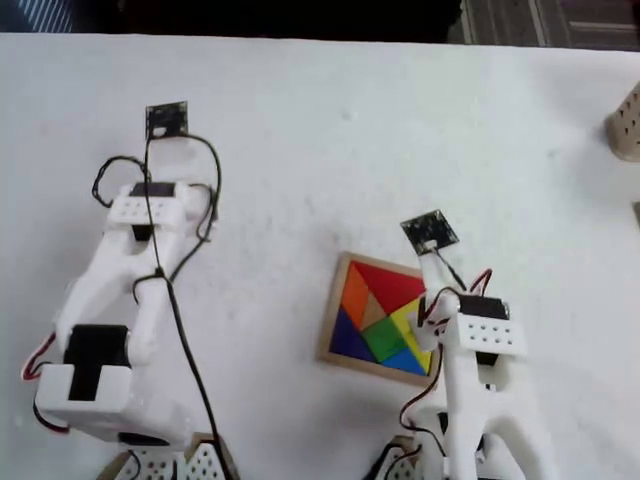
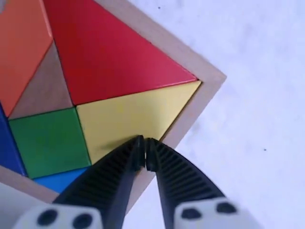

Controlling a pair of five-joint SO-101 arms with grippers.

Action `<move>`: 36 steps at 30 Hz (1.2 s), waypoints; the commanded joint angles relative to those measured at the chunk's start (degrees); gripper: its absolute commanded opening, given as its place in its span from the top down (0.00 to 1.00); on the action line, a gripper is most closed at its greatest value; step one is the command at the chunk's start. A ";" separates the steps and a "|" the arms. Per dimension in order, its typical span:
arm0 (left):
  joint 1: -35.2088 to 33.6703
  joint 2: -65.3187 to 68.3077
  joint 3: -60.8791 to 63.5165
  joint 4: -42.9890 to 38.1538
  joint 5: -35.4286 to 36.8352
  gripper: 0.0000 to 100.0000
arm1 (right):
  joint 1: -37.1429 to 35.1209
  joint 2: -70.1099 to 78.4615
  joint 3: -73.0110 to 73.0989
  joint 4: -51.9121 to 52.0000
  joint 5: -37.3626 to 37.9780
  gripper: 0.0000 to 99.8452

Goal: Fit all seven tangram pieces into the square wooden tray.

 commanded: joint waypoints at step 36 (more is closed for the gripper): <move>-21.93 -85.14 58.90 17.41 -33.41 0.97 | -14.46 -61.67 24.00 20.35 -16.88 0.98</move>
